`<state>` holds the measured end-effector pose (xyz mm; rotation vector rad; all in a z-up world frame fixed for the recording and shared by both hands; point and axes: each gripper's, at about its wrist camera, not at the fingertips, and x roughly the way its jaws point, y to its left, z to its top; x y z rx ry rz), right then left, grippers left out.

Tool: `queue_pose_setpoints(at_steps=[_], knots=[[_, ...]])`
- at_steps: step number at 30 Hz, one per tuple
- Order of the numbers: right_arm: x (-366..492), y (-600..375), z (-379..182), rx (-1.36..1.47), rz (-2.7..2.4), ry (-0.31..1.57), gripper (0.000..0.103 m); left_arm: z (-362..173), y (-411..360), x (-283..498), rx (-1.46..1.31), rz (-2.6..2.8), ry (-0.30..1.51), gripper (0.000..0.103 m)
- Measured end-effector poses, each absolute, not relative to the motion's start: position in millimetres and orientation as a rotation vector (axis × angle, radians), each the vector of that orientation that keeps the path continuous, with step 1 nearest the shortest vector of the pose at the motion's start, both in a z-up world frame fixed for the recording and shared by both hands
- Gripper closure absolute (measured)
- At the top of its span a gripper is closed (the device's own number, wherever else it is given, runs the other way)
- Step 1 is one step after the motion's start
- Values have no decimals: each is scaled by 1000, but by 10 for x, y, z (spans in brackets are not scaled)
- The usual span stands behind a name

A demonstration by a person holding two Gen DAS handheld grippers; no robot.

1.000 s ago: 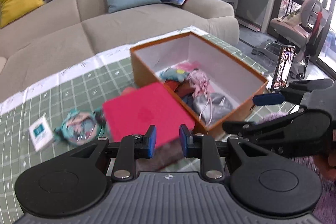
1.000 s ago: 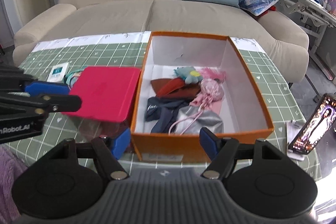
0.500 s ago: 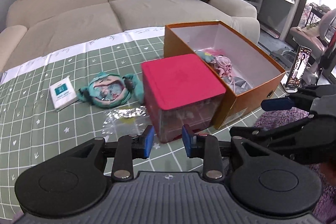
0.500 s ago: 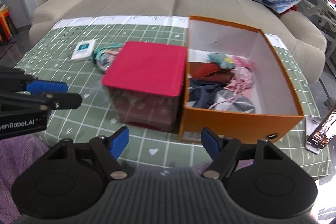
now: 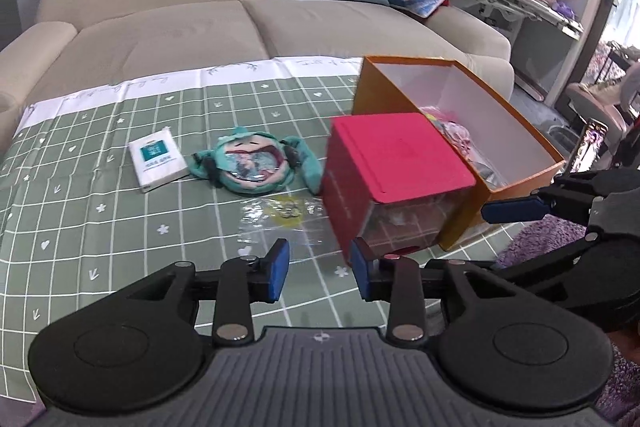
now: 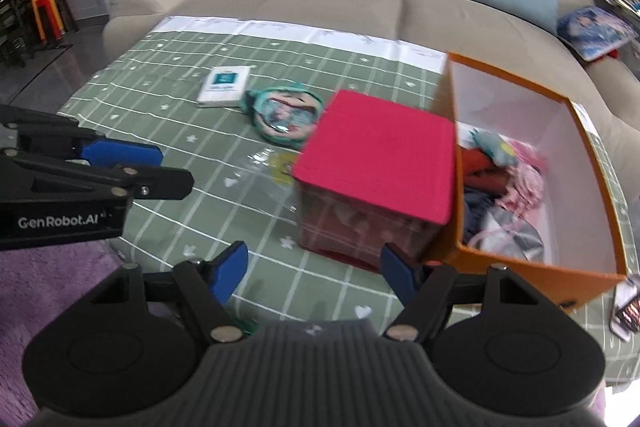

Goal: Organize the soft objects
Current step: 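Move both grippers down toward the teal doll plush and clear plastic bag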

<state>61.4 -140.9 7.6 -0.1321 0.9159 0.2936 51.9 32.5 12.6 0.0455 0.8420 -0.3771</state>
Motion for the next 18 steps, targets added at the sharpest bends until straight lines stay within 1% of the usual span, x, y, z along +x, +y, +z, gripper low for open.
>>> queue_pose_setpoints(at_steps=[8, 10, 12, 16, 18], knots=[[853, -1068, 196, -189, 392, 878, 32, 76, 586, 664, 0, -346, 843, 57], [947, -998, 191, -216, 411, 877, 32, 65, 639, 728, 4, -347, 843, 55], [1040, -954, 174, -236, 437, 877, 35, 53, 686, 791, 6, -355, 843, 52], [1258, -860, 128, -307, 522, 883, 35, 2, 777, 964, 13, -372, 871, 51], [1439, -792, 82, -338, 579, 917, 35, -55, 787, 1057, 41, -385, 900, 51]])
